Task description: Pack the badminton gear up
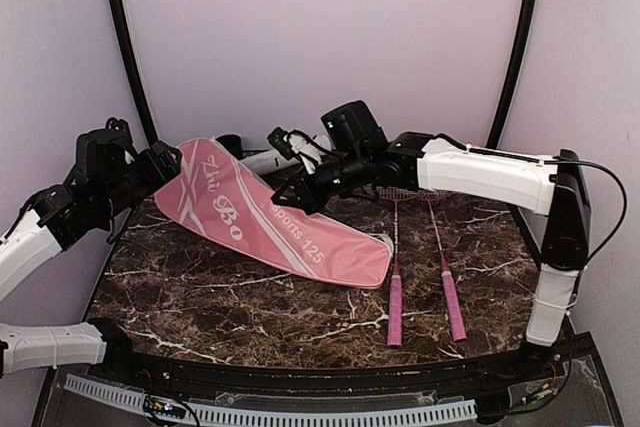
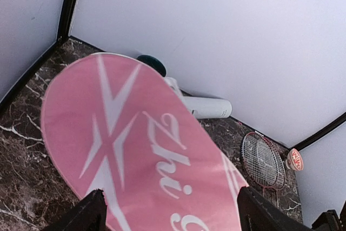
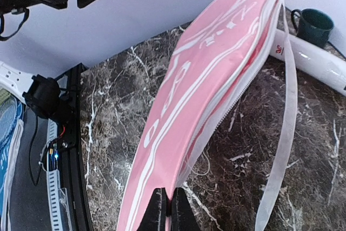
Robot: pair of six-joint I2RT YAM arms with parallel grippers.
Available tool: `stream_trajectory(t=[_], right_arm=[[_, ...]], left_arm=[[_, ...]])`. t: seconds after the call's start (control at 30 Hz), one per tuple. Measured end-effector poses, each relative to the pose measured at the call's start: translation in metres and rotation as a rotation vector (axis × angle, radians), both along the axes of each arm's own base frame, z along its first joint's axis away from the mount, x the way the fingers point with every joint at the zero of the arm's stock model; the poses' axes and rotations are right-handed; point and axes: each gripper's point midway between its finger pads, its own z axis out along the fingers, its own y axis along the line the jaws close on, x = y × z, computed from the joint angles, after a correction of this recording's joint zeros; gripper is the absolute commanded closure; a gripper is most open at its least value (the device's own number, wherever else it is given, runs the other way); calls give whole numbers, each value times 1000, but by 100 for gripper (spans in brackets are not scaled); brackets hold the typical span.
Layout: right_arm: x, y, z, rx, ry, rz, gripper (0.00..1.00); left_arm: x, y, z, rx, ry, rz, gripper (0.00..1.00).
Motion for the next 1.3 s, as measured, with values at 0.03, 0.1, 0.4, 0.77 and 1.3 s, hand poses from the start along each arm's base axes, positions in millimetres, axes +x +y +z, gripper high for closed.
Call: stream_trajectory(t=[0.03, 0.1, 0.4, 0.77, 1.3], right_arm=[[-1, -3, 4, 7, -5, -8, 100], [1, -15, 17, 38, -29, -65, 100], [21, -77, -2, 117, 52, -394, 100], [-19, -65, -90, 168, 282, -595, 86], [-20, -59, -124, 184, 465, -629, 49]], left_arm=[[-1, 1, 6, 3, -14, 1, 14], [-3, 4, 19, 14, -43, 3, 13], [11, -5, 20, 110, -27, -42, 3], [38, -52, -53, 249, 176, -269, 1], [39, -148, -164, 278, 440, -653, 43]])
